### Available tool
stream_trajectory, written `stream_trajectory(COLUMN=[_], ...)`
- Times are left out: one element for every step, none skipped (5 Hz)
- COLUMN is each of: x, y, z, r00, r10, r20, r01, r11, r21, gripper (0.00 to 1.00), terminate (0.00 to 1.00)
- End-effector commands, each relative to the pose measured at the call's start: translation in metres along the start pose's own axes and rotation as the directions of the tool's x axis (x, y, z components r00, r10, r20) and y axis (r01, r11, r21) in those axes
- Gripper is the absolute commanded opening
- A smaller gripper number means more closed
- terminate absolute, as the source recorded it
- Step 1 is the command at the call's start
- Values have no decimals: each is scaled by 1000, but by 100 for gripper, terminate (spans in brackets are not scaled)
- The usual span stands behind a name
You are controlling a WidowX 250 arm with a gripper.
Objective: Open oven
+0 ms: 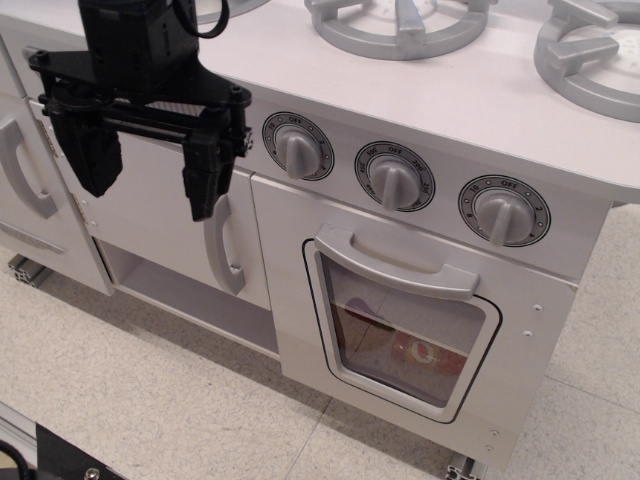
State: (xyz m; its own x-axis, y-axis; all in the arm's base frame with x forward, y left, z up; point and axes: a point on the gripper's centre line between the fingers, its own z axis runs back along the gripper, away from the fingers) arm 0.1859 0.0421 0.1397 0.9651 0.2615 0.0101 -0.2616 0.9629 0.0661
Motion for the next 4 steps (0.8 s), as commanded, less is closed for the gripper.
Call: stream_trajectory(x=[0, 12, 30, 50], y=[0, -17, -33, -44], z=[0, -12, -30, -52], r00=[1000, 988, 933, 834], r10=[0, 153, 359, 552], r20=[0, -33, -15, -4], r01=[0, -154, -358, -547], r11=[1000, 988, 929, 825], r21=[0, -34, -93, -142], gripper=[100, 100, 100, 100], terminate=[0, 0, 0, 0])
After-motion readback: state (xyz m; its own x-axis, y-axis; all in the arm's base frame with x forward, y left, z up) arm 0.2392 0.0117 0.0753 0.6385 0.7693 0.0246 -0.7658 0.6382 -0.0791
